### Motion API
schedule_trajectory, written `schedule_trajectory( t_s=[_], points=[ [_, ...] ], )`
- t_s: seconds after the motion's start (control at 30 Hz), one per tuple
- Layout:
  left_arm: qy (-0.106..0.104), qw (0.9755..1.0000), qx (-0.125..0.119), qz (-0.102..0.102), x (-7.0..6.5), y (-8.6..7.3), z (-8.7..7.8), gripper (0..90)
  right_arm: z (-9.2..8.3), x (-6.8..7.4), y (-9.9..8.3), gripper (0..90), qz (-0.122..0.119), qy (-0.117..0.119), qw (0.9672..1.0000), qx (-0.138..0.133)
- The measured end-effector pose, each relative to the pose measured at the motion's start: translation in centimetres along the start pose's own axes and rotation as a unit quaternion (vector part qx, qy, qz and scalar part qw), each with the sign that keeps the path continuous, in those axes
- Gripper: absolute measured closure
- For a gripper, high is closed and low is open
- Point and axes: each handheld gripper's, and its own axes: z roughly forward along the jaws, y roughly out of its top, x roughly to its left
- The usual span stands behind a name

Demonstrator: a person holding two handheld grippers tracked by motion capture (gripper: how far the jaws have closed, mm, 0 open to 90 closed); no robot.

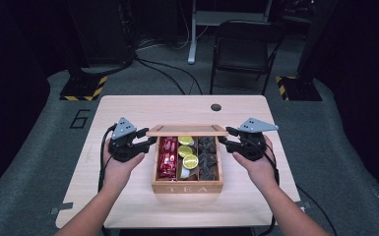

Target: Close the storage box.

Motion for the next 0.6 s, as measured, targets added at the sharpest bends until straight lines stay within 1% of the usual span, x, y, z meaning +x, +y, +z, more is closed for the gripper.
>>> schedule_trajectory(
  t_s=[0.03, 0.07, 0.13, 0.17, 0.2, 0.23, 0.27, 0.3, 0.33, 0.4, 0.5, 0.53, 0.6],
  points=[
    [-0.001, 1.0000, -0.001, -0.001, 0.1, 0.1, 0.0, 57.2, 0.1, 0.0, 0.1, 55.0, 0.001, -0.002, 1.0000, -0.004],
    [0.000, 1.0000, -0.004, -0.003, 0.1, 0.1, 0.1, 57.3, 0.2, -0.1, 0.2, 55.7, -0.003, -0.003, 1.0000, -0.007],
    [0.001, 1.0000, -0.004, -0.004, 0.2, 0.4, 0.1, 57.5, 0.3, 0.0, 0.4, 56.0, -0.005, -0.008, 0.9999, -0.007],
    [0.005, 1.0000, -0.007, 0.000, 0.3, 0.5, 0.2, 57.7, 0.4, -0.1, 0.6, 56.4, -0.013, -0.012, 0.9998, -0.007],
    [0.005, 0.9999, -0.010, -0.001, 0.3, 0.6, 0.3, 57.8, 0.5, 0.0, 0.8, 56.7, -0.013, -0.015, 0.9998, -0.007],
    [0.006, 0.9999, -0.012, 0.001, 0.4, 0.7, 0.3, 57.9, 0.5, -0.2, 0.9, 56.8, -0.019, -0.015, 0.9997, -0.006],
    [0.006, 0.9999, -0.015, 0.000, 0.4, 0.7, 0.4, 57.8, 0.6, -0.3, 1.1, 56.9, -0.014, -0.013, 0.9998, -0.005],
    [0.007, 0.9998, -0.020, -0.002, 0.5, 0.7, 0.5, 57.8, 0.6, -0.4, 1.2, 57.0, -0.016, -0.014, 0.9997, -0.007],
    [0.007, 0.9998, -0.017, 0.000, 0.5, 0.7, 0.5, 57.4, 0.6, -0.4, 1.3, 57.2, -0.015, -0.014, 0.9998, -0.003],
    [0.012, 0.9998, -0.013, 0.001, 0.6, 0.7, 0.8, 56.7, 0.6, -0.4, 1.5, 57.5, -0.021, -0.016, 0.9997, -0.001],
    [0.018, 0.9998, -0.001, 0.003, 0.7, 0.7, 1.5, 56.5, 0.7, -0.5, 1.7, 57.8, -0.022, -0.019, 0.9996, 0.002],
    [0.019, 0.9998, 0.002, 0.003, 0.8, 0.6, 1.7, 56.5, 0.8, -0.5, 1.8, 57.8, -0.025, -0.019, 0.9995, -0.002],
    [0.019, 0.9998, 0.002, -0.005, 1.1, 0.6, 2.1, 56.5, 0.8, -0.5, 1.9, 57.9, -0.019, -0.020, 0.9996, -0.002]
  ],
)
